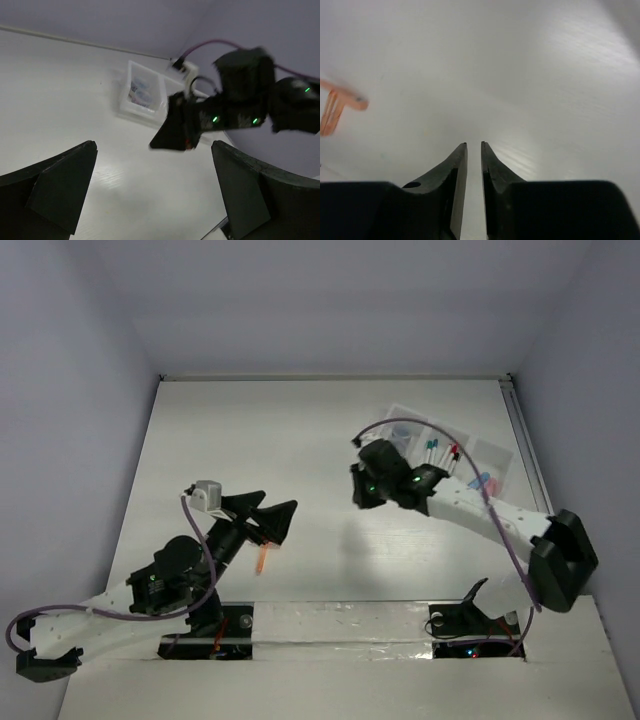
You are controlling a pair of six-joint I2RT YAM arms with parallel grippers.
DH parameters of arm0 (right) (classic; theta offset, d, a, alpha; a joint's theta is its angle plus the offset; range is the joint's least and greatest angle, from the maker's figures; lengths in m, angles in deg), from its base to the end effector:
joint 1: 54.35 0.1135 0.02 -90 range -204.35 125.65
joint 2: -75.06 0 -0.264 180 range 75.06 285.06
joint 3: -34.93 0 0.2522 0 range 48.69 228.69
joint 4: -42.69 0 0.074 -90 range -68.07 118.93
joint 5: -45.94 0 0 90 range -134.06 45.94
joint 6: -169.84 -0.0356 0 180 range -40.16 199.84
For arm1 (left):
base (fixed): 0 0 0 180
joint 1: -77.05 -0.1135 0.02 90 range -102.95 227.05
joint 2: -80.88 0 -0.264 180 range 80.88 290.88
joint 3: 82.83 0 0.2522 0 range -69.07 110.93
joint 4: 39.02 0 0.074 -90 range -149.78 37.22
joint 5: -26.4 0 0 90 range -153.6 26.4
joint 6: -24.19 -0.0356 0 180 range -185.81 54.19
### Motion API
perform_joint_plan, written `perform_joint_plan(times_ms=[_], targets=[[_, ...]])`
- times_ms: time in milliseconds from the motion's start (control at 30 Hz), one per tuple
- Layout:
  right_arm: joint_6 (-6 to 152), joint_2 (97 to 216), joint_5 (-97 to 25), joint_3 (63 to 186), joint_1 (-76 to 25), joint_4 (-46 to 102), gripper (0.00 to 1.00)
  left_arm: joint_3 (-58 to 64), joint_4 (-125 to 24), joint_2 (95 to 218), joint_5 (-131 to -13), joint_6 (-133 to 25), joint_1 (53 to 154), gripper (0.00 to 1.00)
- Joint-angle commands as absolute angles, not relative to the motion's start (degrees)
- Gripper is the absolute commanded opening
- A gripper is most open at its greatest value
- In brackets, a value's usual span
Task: Sort the stationery into containers
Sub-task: Pick up the pen from the center of the board.
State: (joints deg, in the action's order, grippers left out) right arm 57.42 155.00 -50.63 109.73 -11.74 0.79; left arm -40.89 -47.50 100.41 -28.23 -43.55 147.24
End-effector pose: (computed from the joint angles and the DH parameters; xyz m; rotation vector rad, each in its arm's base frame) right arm 0.2233 0.1998 0.2708 -0.3706 2.3938 0.3950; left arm 0.0547 -0.0912 0.3227 0.0449 1.4370 -0.9352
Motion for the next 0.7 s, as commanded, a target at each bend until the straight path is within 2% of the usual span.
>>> perform_joint_plan(times_ms=[0,33,100,167,333,400,433,667], targets=[[55.05,163.1,-46.43,113.63,-2.09,8.44,0.25,-34.89,-50.75,99.07,-24.58,-40.59,147.45,0.99],[56.62,165.22,-46.26,114.86,2.2,9.58,0.33,-32.88,-51.63,98.98,-24.23,-39.98,147.45,0.99],[58.38,170.58,-46.43,117.59,4.87,12.48,0.4,-31.03,-54.61,98.55,-23.26,-39.53,147.45,0.99],[61.2,173.05,-44.6,118.12,5.59,15.21,0.52,-28.65,-56.38,97.49,-22.56,-39.01,147.45,0.99],[69.01,177.53,-36.69,118.21,5.59,18.99,0.68,-26.97,-60.95,94.68,-19.05,-37.07,147.45,0.96],[71.39,178.24,-34.75,118.39,5.59,20.4,0.69,-26.71,-62.62,93.89,-17.99,-35.93,147.45,0.95],[73.4,178.68,-34.49,119.61,5.59,20.4,0.75,-26.45,-62.98,93.8,-17.73,-35.67,147.45,0.95],[79.14,187.02,-30.88,128.57,7.17,13.38,0.75,-24.95,-63.59,94.67,-17.02,-35.66,147.45,0.94]])
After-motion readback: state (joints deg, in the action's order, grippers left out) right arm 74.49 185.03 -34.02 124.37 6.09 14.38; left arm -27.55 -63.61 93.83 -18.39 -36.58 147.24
